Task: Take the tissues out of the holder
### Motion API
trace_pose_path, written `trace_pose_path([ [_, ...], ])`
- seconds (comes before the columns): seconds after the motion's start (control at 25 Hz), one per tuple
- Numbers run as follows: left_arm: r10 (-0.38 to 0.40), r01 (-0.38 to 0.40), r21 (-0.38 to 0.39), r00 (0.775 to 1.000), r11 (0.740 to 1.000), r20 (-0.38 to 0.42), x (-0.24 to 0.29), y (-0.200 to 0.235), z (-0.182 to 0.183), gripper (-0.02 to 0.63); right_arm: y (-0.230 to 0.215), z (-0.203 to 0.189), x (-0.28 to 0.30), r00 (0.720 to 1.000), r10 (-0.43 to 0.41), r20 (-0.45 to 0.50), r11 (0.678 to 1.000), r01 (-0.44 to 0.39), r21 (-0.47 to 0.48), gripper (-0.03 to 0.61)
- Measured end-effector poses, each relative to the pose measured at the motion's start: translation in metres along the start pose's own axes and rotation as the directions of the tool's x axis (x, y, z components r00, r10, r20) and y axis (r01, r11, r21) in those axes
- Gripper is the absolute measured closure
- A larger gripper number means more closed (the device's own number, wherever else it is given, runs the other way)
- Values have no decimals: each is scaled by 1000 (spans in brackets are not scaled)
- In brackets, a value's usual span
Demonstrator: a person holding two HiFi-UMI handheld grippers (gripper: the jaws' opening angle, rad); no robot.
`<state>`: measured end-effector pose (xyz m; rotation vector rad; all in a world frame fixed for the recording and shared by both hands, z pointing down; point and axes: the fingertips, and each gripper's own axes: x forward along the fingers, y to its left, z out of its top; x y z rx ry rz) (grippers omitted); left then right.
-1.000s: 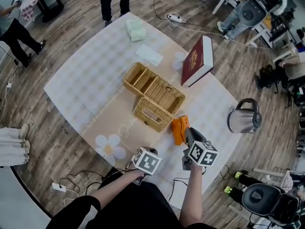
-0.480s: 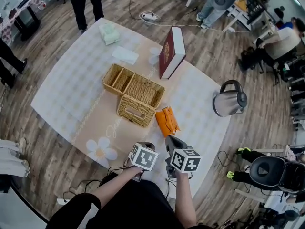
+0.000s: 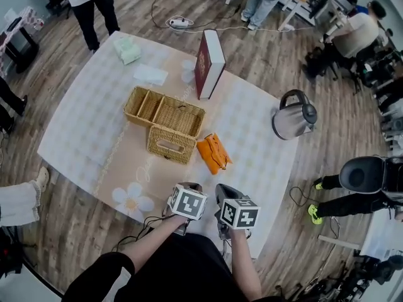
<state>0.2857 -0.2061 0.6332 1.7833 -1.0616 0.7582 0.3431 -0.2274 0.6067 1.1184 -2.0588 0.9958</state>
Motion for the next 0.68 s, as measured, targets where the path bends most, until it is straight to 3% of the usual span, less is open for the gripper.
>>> trace_pose_path([
  [0.32, 11, -11, 5, 1000, 1000, -6, -5, 4, -6, 607, 18, -12, 10, 997, 42, -61, 999, -43, -9, 565],
  [0.68, 21, -21, -4, 1000, 1000, -3, -13, 10, -5, 607, 21, 3, 1, 999, 33, -35, 999, -34, -30, 565],
])
